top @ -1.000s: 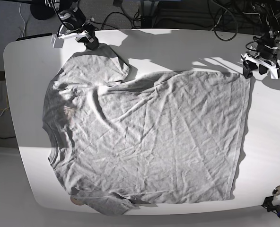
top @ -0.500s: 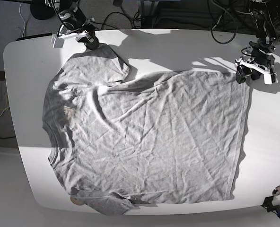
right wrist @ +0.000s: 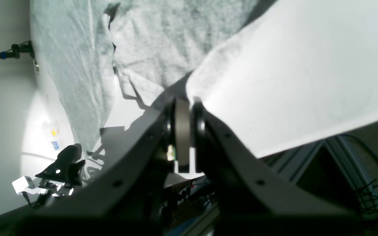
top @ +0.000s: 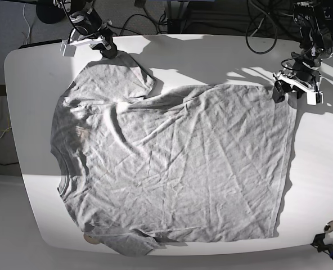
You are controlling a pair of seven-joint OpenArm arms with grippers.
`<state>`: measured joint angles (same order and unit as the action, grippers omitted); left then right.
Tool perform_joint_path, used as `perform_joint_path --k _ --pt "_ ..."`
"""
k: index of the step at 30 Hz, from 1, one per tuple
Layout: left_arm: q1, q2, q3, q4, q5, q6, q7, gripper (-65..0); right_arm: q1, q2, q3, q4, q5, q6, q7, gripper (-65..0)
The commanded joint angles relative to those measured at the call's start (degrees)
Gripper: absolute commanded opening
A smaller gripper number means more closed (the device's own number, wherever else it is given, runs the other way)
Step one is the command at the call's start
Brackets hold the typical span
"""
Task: Fold the T-shirt properly
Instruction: 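Lower both grippers and pinch the shirt's side edge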
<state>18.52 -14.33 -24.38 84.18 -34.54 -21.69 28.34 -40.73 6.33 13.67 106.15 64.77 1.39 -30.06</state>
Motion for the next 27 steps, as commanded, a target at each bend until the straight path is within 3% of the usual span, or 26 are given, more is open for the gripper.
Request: perform_joint_path --k 1,5,9,17,27 --pt "-0.6 -0.6 -0.2 0.3 0.2 0.3 0.6 -32.8 -0.4 0.2 0.3 0.8 0.8 0.7 0.6 -65.0" --pt "-0.7 -0.6 -0.4 0.3 0.2 0.3 0.5 -52.6 -0.4 0.2 0.3 0.8 0.8 0.8 0.6 -65.0" --pt "-0.7 -0.5 -0.4 0.3 0.2 0.3 0.5 -65.0 -0.4 0.2 0.3 0.8 0.8 0.8 0.6 -65.0" --pt "-0.2 -0.7 -0.5 1.0 0.2 0.0 0.6 -65.0 -0.8 0.2 0.4 1.4 0.9 0.8 0.6 -65.0" --pt "11.1 -2.1 -0.5 11.0 0.0 -0.1 0.6 -65.0 -7.2 0.2 0.6 5.4 1.2 1.0 0.9 -65.0"
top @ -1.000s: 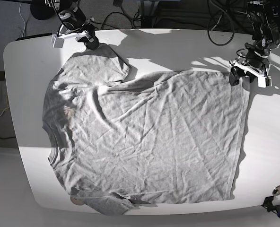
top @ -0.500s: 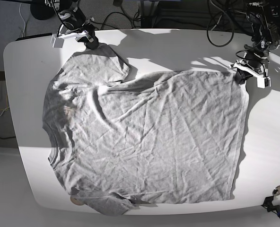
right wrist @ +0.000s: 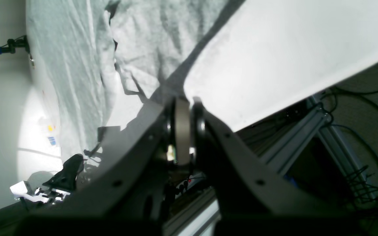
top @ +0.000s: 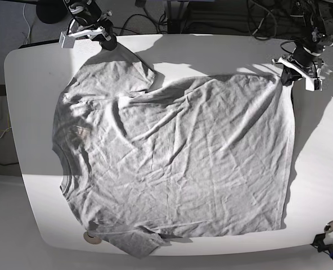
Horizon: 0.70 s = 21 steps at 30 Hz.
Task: Fold the T-shirt properly
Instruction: 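Lower both grippers and pinch the shirt's side edge, then lift the pinched edge with both grippers and fold it across the shirt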
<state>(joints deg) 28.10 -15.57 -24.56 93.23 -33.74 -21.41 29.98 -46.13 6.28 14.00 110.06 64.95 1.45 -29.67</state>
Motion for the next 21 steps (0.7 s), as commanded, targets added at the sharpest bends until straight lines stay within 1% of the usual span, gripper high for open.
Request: perform_joint_path --k 1,8,10,11,14,17,19,21 --pt "2.6 -0.7 -0.4 2.8 -0.8 -0.3 -1.0 -65.0 -2.7 0.3 0.3 1.5 1.0 1.1 0.5 -65.0" --pt "10.7 -0.7 -0.4 8.9 -0.8 -0.3 -1.0 -65.0 -8.2 0.3 0.3 4.4 1.1 1.1 0.5 -65.0" --pt "12.2 -0.7 -0.4 11.3 -0.8 -0.3 -1.0 -65.0 -8.7 0.3 0.3 5.3 1.4 1.1 0.5 -65.0" --pt "12.4 -0.7 -0.4 12.1 -0.9 -0.3 -1.0 -65.0 -8.6 0.4 0.3 5.3 2.5 1.1 0.5 -65.0" --pt "11.9 -0.7 -0.4 14.3 -0.9 -0.3 -1.0 -65.0 -6.4 1.5 0.3 5.3 5.8 1.1 0.6 -65.0" --pt "8.5 -0.7 -0.3 15.6 -0.9 -0.3 -0.9 -65.0 -2.5 3.9 0.6 5.2 9.8 0.8 0.6 -65.0" --pt "6.3 -0.7 -0.3 15.6 -0.9 -0.3 -0.9 -65.0 -0.4 5.2 2.0 5.2 12.5 0.7 0.2 -65.0" --pt "4.3 -0.9 -0.3 15.6 -0.9 -0.2 -0.9 -65.0 1.7 6.4 2.3 5.1 13.2 0.7 0.2 -65.0"
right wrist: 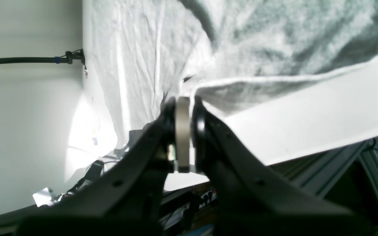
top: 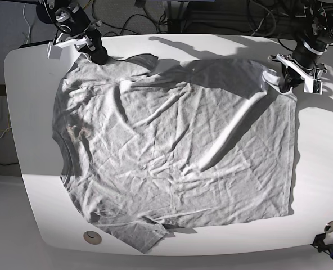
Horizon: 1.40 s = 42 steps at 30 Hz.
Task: Fold the T-shirt properly
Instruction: 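Lift the pinched edge with both grippers and fold it across the shirt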
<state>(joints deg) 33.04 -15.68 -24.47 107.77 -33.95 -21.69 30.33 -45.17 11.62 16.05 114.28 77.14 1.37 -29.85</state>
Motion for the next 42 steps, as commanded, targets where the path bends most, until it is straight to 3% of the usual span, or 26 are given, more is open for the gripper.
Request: perform_joint_path --k 1,7,12,22,35,42 --pt "-1.5 -0.9 -0.4 1.0 -0.6 0.1 -1.3 -65.0 1.7 1.7 0.3 0.8 1.1 0.8 0.4 -65.0" --pt "-5.9 -0.9 -0.4 0.6 -0.5 0.3 -0.7 -65.0 7.2 2.6 0.3 -0.3 1.2 0.8 0.4 -65.0" --pt "-9.3 -0.7 -4.1 -0.3 -0.4 0.3 7.3 -65.0 13.5 4.3 -0.2 -4.0 1.2 1.2 0.4 -65.0" --pt "-15.8 -1.0 -9.0 -4.7 -0.4 0.3 13.1 -65.0 27.3 5.7 -4.3 -14.5 1.2 1.3 -2.0 -65.0" --pt "-22.6 -0.8 -6.9 -13.1 -0.3 0.3 13.4 -65.0 41.7 5.9 -7.8 -26.3 1.1 1.3 -2.1 -65.0" --pt "-30.2 -1.0 -6.9 -22.1 -0.3 0.3 13.4 -65.0 49.2 8.4 -9.3 -32.9 1.1 1.3 -2.1 -65.0"
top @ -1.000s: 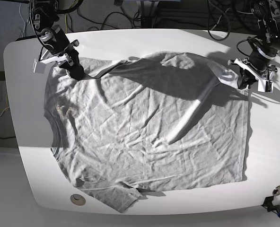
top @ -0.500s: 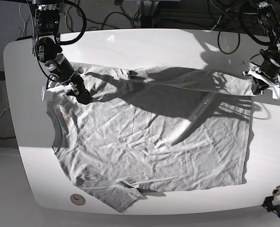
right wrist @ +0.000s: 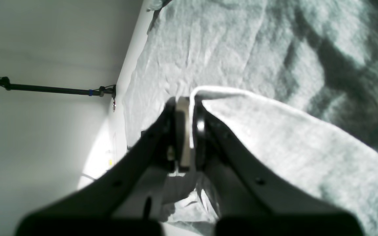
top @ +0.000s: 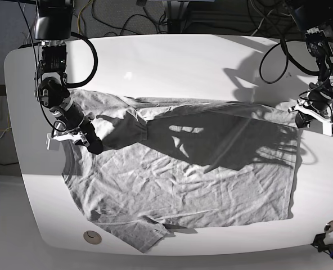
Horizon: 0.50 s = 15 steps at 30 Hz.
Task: Fold the T-shirt properly
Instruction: 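Lift the pinched edge with both grippers and fold it across the shirt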
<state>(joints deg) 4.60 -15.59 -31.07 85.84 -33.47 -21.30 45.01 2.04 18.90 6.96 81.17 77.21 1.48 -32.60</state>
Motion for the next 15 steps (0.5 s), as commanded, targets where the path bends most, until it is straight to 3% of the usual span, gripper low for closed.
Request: perform_joint_path --k 1,13,15 --pt "-2.7 -1.1 -0.3 -1.2 -0.8 -0.1 -1.3 -65.0 2.9 1.3 -0.8 -0.7 1.1 1.2 0.6 -65.0" --pt "-8.8 -1.1 -0.2 -7.8 -0.6 -0.1 -1.3 -65.0 9.3 1.1 -2.4 -7.4 1.0 1.2 0.6 -65.0" --pt "-10.0 -1.1 -0.2 -9.4 2.0 -0.1 -1.3 -65.0 10.2 1.2 -2.6 -8.4 1.0 1.2 0.6 -65.0"
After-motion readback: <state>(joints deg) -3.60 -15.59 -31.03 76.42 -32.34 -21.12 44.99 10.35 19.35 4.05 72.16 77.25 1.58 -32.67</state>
